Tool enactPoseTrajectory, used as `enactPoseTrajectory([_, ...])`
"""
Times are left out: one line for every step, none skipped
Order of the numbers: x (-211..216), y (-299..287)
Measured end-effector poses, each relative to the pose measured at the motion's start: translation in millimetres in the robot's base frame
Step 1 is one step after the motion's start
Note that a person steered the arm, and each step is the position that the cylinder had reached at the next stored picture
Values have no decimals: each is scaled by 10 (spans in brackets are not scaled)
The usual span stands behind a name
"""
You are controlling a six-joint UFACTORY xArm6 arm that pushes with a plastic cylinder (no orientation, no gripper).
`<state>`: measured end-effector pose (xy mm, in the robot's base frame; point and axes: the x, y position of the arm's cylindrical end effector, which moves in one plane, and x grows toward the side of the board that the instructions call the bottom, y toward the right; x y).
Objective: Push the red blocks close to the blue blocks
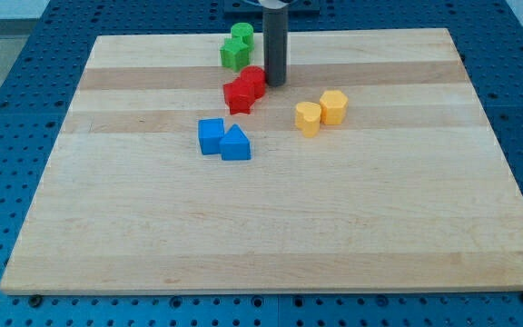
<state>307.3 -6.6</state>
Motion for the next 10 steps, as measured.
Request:
enactPoseTrajectory([0, -108])
enactPoseTrajectory([10, -142])
enactPoseTrajectory([-131, -150])
enactPoseTrajectory([-269, -269])
enactPoseTrajectory([-270, -435])
enactPoseTrajectory([-224, -557])
enactPoseTrajectory([-114, -595])
enactPoseTrajectory([-1, -633])
enactPoseTrajectory([68, -745])
enactPoseTrajectory([129, -852])
